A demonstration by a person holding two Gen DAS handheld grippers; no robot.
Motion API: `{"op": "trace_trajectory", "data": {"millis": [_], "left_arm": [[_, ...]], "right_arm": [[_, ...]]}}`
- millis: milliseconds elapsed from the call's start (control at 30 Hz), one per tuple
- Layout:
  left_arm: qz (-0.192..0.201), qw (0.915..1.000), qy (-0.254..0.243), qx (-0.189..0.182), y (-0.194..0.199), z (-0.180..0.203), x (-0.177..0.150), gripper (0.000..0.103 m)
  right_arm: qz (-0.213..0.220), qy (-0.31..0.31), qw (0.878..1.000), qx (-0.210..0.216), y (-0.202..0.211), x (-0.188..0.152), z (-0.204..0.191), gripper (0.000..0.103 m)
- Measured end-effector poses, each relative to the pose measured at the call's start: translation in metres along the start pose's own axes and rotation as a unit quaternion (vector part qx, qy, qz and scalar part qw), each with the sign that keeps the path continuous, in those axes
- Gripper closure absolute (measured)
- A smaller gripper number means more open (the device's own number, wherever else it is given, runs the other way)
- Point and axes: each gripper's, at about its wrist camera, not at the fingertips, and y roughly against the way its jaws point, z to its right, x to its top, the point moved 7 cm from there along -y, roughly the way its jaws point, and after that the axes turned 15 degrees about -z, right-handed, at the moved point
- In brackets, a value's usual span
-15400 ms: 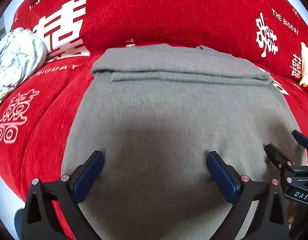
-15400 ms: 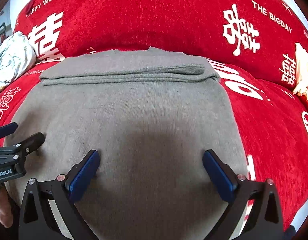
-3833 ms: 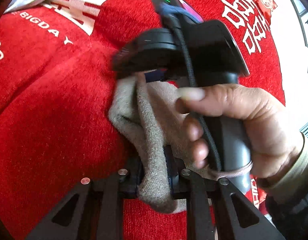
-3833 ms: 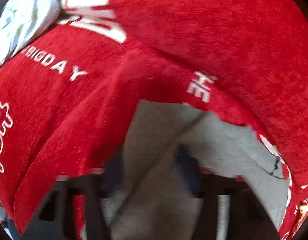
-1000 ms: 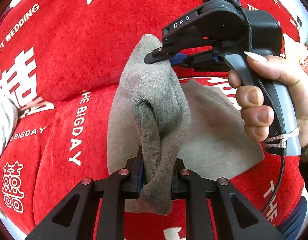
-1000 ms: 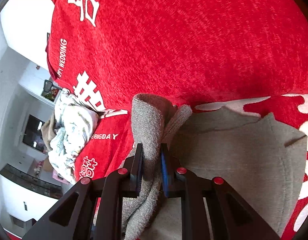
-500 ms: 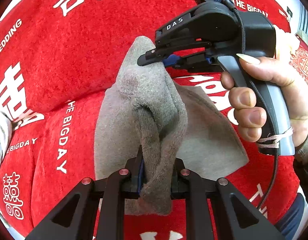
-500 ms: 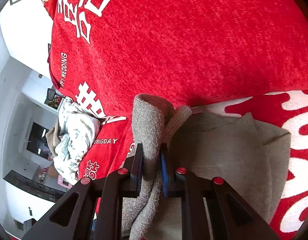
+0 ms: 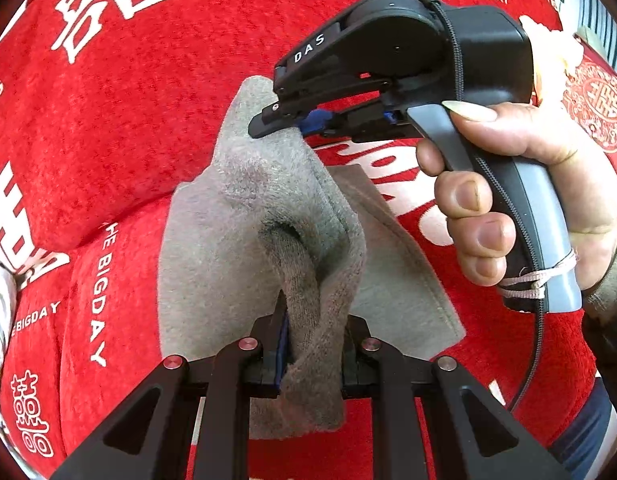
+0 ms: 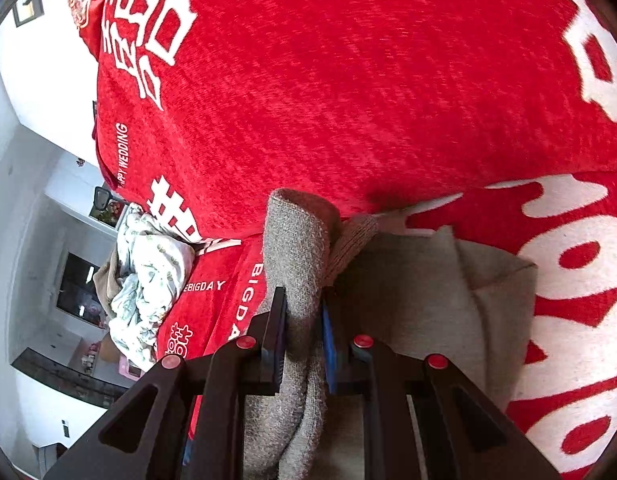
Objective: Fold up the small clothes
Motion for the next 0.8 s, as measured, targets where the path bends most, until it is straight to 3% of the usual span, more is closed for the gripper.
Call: {"op": "trace_trajectory", "data": {"millis": [533,800], "left_arm": [[-0.014,0.9995,-0.026,0.011,-0.010,0.037,0.014,0.084],[-0.038,0.9979,-0.049,0.018,-0.040,0.063,0.022,0.084]], "right_arm": [[0.015,-0.006,0.999,0.032,0.026,-0.008,0.044,0.086],[0.010,-0.037,0.999,0.023,0.021,-0.014,0.086,0.086]]}}
